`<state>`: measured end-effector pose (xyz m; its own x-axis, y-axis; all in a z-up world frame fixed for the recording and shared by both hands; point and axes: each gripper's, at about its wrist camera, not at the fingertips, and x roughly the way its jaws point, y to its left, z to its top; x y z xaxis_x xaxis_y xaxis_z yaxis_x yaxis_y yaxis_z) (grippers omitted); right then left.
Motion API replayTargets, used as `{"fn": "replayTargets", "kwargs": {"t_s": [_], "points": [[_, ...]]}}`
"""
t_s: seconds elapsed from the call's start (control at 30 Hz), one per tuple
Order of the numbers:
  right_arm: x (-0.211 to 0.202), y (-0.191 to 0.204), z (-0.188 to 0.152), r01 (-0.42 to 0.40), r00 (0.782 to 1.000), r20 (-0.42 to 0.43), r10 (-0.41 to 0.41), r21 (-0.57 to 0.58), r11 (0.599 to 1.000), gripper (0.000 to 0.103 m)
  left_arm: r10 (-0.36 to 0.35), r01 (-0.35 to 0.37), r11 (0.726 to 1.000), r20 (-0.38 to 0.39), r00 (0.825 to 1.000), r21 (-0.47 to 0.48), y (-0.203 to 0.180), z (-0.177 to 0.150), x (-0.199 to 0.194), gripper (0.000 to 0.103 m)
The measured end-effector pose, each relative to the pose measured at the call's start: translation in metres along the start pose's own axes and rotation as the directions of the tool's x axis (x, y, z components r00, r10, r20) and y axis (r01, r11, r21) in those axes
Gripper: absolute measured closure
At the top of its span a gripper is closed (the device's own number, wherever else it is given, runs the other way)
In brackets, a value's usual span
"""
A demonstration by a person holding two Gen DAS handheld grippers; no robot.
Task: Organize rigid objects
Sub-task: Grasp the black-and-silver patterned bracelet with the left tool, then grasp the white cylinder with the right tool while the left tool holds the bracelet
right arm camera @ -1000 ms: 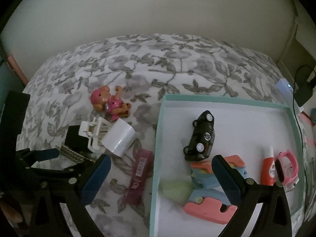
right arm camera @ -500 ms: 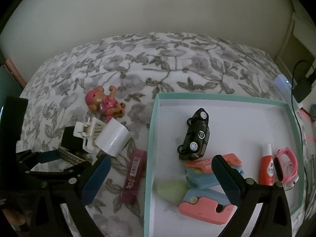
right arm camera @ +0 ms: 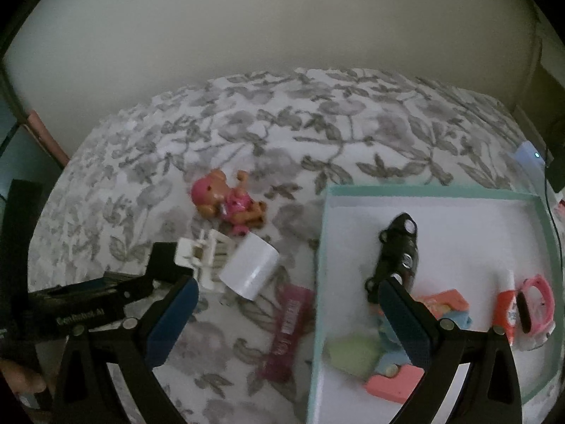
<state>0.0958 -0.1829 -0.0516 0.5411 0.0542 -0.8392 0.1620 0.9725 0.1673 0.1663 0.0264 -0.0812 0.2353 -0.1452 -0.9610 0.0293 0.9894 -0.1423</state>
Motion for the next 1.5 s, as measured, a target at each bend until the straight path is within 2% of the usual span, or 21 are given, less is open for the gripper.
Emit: {"fn": "replayTargets", "kwargs": {"t_s": [0.2, 0.4, 0.7, 0.77, 0.87, 0.97, 1.0, 1.03, 1.07, 1.33, 1.5], "points": [[0.007, 0.008, 0.008, -0.013, 1.0, 0.003, 0.013, -0.09, 0.996, 0.007, -0.029, 0.03, 0.998, 0.036, 0.999, -0.049, 0.014, 0.005, -0.013, 0.02], [0.021, 0.005, 0.01, -0.044, 0.998, -0.04, 0.037, -0.171, 0.984, 0.016, -0.045, 0.048, 0.997, 0.046, 0.998, -0.066, 0.02, 0.004, -0.019, 0.02], [0.036, 0.024, 0.014, -0.061, 0.998, -0.045, 0.048, -0.332, 0.941, 0.02, -0.034, 0.037, 0.996, 0.037, 0.999, -0.086, 0.018, 0.003, -0.011, 0.02], [0.037, 0.028, 0.015, -0.078, 0.997, -0.044, 0.066, -0.365, 0.928, 0.025, -0.03, 0.033, 0.996, 0.035, 0.999, -0.084, 0.017, 0.003, -0.01, 0.02], [0.041, 0.031, 0.016, -0.095, 0.995, -0.05, 0.082, -0.386, 0.917, 0.028, -0.026, 0.029, 0.996, 0.033, 0.999, -0.079, 0.015, 0.004, -0.008, 0.02], [0.048, 0.035, 0.015, -0.108, 0.994, -0.073, 0.085, -0.408, 0.906, 0.037, -0.029, 0.031, 0.997, 0.028, 0.999, -0.074, 0.014, 0.005, -0.007, 0.02], [0.051, 0.036, 0.013, -0.109, 0.993, -0.078, 0.084, -0.418, 0.902, 0.044, -0.029, 0.031, 0.997, 0.026, 0.999, -0.073, 0.014, 0.005, -0.006, 0.02], [0.053, 0.037, 0.012, -0.106, 0.994, -0.08, 0.08, -0.425, 0.899, 0.051, -0.028, 0.03, 0.997, 0.025, 0.999, -0.072, 0.014, 0.005, -0.005, 0.02], [0.055, 0.036, 0.01, -0.103, 0.994, -0.082, 0.075, -0.427, 0.899, 0.053, -0.028, 0.03, 0.997, 0.023, 0.999, -0.071, 0.014, 0.005, -0.005, 0.02], [0.052, 0.028, 0.01, -0.124, 0.992, -0.083, 0.1, -0.37, 0.921, 0.054, -0.03, 0.032, 0.998, 0.035, 0.999, -0.055, 0.01, 0.007, -0.008, 0.02], [0.035, 0.016, 0.016, -0.152, 0.988, -0.048, 0.144, -0.291, 0.945, 0.054, -0.032, 0.035, 0.999, 0.065, 0.997, -0.039, 0.003, 0.009, -0.019, 0.02]]}}
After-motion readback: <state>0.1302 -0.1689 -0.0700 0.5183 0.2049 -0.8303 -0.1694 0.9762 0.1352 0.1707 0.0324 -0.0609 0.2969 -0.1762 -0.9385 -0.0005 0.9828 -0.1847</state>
